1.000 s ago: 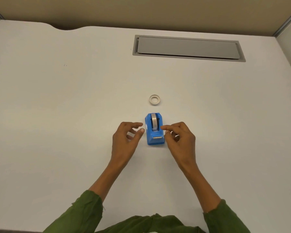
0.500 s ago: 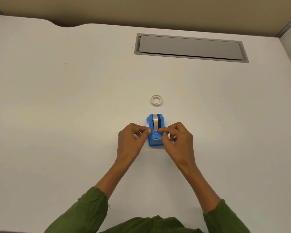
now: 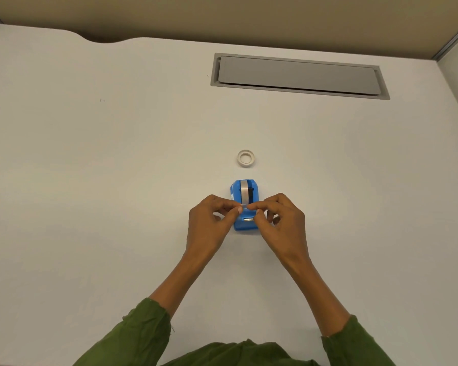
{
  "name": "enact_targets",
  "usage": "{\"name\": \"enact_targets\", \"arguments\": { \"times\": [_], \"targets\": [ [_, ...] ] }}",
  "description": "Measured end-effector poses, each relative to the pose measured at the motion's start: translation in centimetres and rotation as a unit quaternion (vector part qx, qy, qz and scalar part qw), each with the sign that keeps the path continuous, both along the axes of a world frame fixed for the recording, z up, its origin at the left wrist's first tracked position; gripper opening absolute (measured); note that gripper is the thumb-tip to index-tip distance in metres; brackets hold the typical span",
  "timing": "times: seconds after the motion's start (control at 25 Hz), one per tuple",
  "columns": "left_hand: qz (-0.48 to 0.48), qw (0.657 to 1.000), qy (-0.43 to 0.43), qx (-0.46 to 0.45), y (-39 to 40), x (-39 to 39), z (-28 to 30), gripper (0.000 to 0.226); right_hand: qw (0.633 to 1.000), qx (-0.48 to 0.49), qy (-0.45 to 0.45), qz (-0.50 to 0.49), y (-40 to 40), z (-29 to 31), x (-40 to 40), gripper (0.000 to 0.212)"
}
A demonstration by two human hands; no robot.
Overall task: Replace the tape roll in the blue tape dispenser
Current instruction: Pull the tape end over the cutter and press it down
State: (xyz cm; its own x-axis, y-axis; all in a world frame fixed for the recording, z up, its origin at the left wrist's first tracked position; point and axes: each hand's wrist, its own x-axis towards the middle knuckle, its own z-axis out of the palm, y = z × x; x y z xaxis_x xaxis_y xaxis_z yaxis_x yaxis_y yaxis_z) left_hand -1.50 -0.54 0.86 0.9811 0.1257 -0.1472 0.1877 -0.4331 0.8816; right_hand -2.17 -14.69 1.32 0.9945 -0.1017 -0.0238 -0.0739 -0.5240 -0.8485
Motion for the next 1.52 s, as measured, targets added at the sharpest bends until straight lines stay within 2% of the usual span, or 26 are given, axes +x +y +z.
{"name": "enact_targets", "arguments": {
  "times": [0.24, 0.48, 0.92, 1.2, 1.28, 1.36, 1.52],
  "targets": [
    [-0.013, 1.0, -0.016, -0.012, -0.2, -0.2, 0.5, 0.01, 1.0, 0.01, 0.004, 0.019, -0.2, 0.3, -0.1, 0.015],
    [-0.04, 0.996, -0.074, 0.001, -0.1, -0.9, 0.9, 0.01, 0.999, 0.035, 0.003, 0.017, -0.6, 1.1, 0.0, 0.004],
    [-0.046, 0.993, -0.108, 0.01, -0.2, -1.2, 1.1, 0.014, 0.995, -0.048, -0.058, 0.06, -0.7, 1.9, -0.2, 0.015],
    [-0.056, 0.992, -0.111, -0.002, -0.2, -1.3, 0.9, 0.013, 0.984, -0.113, -0.115, 0.081, -1.0, 1.5, -0.4, 0.012],
    [-0.078, 0.991, -0.113, -0.005, -0.1, -1.3, 0.9, 0.022, 0.963, -0.187, -0.173, 0.087, -1.0, 1.2, -0.6, 0.012],
    [-0.117, 0.988, -0.101, 0.0, 0.3, -1.2, 0.6, 0.044, 0.932, -0.263, -0.233, 0.084, -0.8, 0.8, -1.0, 0.009],
    [-0.185, 0.981, -0.043, 0.028, 1.5, -0.6, -0.5, 0.083, 0.888, -0.331, -0.307, 0.086, -1.1, 0.0, -1.6, 0.004]
  ]
}}
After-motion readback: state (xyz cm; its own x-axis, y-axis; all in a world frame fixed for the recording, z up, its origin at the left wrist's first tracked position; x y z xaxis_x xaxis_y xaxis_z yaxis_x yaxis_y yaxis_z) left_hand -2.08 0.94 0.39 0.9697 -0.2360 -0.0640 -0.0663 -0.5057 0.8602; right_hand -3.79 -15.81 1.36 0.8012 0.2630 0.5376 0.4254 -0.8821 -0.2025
